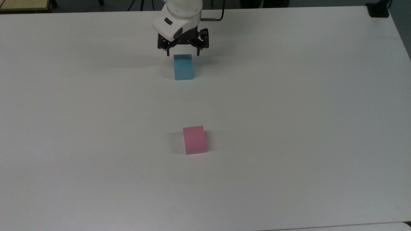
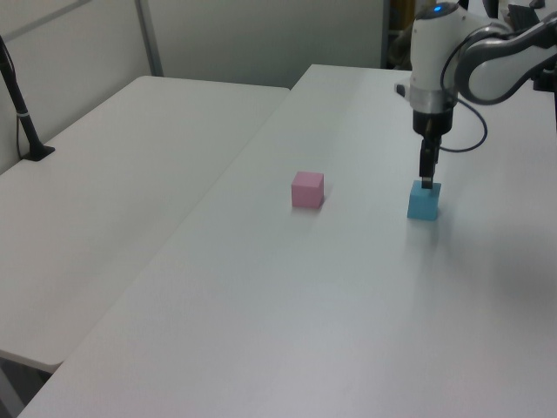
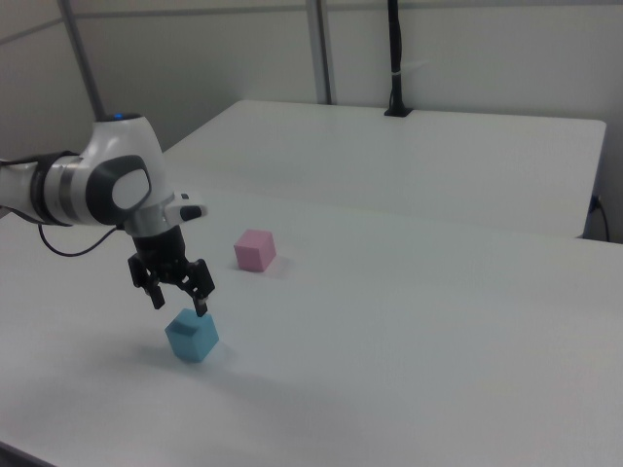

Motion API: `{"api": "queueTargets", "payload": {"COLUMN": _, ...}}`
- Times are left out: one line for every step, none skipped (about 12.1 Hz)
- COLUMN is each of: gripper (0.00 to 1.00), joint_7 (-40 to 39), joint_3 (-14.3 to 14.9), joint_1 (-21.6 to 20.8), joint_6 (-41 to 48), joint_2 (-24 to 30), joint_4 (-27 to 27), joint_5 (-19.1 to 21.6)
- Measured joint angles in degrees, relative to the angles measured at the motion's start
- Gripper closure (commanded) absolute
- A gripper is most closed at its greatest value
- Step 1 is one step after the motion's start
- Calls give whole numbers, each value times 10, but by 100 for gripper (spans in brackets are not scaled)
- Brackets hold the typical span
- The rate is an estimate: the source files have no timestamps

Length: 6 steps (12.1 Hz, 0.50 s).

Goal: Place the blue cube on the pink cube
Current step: 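Close the gripper on the light-blue cube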

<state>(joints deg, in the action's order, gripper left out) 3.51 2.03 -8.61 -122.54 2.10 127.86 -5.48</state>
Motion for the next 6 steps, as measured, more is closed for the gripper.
{"api": "queueTargets", "payload": {"gripper": 0, "joint_7": 0, "joint_3": 0, "joint_1": -1, "joint_6": -12, "joint_2": -15, "joint_4": 0, "joint_5": -1}}
{"api": "queueTargets", "payload": {"gripper": 0, "joint_7": 0, "joint_3": 0, "joint_1": -1, "joint_6": -26, "joint_2": -27, "joint_4": 0, "joint_5": -4}}
{"api": "queueTargets", "payload": {"gripper": 8, "joint_7": 0, "joint_3": 0, "joint_1": -2, "joint_6": -36, "joint_2": -39, "joint_4": 0, "joint_5": -7}}
{"api": "queueTargets", "payload": {"gripper": 15, "joint_7": 0, "joint_3": 0, "joint_1": -3, "joint_6": -41, "joint_2": -47, "joint_4": 0, "joint_5": -10}}
{"api": "queueTargets", "payload": {"gripper": 18, "joint_7": 0, "joint_3": 0, "joint_1": -5, "joint_6": -42, "joint_2": -52, "joint_4": 1, "joint_5": -15}}
{"api": "queueTargets", "payload": {"gripper": 23, "joint_7": 0, "joint_3": 0, "joint_1": -6, "joint_6": -42, "joint_2": -54, "joint_4": 1, "joint_5": -18}}
